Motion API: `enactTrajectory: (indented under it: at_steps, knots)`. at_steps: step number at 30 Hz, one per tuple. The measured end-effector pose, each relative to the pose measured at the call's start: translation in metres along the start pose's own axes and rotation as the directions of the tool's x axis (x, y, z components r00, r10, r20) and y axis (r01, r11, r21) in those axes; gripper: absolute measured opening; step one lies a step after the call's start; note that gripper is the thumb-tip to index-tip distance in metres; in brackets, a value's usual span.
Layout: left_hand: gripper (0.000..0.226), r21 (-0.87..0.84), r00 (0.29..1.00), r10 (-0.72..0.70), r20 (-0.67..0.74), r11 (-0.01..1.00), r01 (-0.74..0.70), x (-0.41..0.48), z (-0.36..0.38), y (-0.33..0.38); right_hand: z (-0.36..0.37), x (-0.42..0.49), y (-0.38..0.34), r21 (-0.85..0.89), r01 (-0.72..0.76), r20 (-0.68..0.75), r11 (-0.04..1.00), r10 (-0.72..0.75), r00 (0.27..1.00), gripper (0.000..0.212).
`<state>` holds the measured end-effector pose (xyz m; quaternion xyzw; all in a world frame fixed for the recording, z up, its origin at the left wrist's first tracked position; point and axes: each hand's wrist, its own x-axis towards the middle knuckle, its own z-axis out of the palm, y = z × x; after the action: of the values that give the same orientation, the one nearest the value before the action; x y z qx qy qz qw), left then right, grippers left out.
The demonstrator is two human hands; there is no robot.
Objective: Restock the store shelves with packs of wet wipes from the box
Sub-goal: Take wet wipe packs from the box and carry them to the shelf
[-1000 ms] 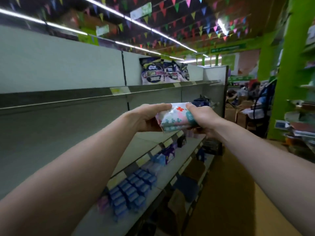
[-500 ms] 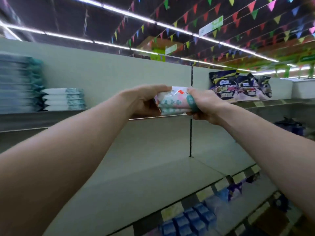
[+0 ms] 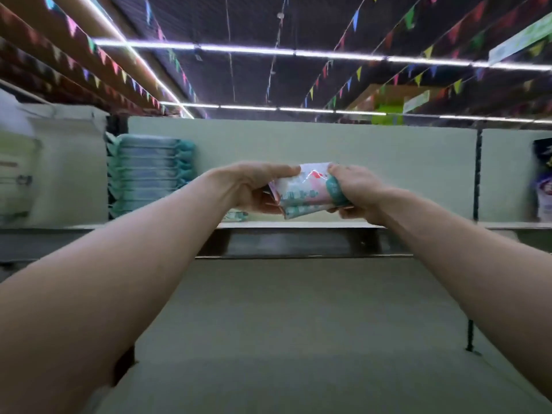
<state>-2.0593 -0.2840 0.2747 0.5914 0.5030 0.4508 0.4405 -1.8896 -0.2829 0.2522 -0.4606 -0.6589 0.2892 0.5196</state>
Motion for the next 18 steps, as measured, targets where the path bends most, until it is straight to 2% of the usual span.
enactTrajectory:
  at_steps: [4, 7, 9, 12, 14, 16, 18]
  knots:
    - [0.042, 0.175, 0.999, -0.02, -0.043, 0.984, 0.027, 0.003, -0.036, 0.004, 0.019, 0.023, -0.009, -0.06, 0.124, 0.055, 0.991, -0.121, 0.991, 0.03]
    - [0.047, 0.375, 1.0, -0.001, 0.009, 0.927, -0.003, 0.002, -0.052, 0.012, 0.03, 0.04, -0.021, -0.093, 0.267, 0.072, 0.959, -0.261, 0.963, 0.029]
    - [0.053, 0.423, 0.997, 0.03, 0.073, 0.904, -0.059, 0.004, -0.056, 0.015, 0.039, 0.049, -0.029, -0.098, 0.358, 0.072, 0.929, -0.352, 0.933, 0.026]
    - [0.061, 0.328, 0.984, 0.118, 0.132, 0.932, -0.156, 0.014, -0.061, 0.014, 0.056, 0.062, -0.035, -0.058, 0.374, 0.028, 0.926, -0.373, 0.928, 0.028]
    - [0.048, 0.224, 0.983, 0.174, 0.054, 0.957, -0.182, 0.022, -0.066, 0.012, 0.064, 0.066, -0.036, 0.107, 0.218, 0.028, 0.97, -0.222, 0.975, 0.033]
    - [0.027, 0.046, 0.982, 0.187, -0.037, 0.982, -0.186, 0.029, -0.072, 0.01, 0.069, 0.064, -0.035, 0.2, 0.034, 0.172, 0.979, -0.069, 0.983, 0.03]
    - [0.023, -0.146, 0.986, 0.145, -0.087, 0.977, -0.157, 0.034, -0.075, 0.007, 0.076, 0.062, -0.032, 0.132, -0.046, 0.35, 0.99, -0.003, 0.937, 0.027]
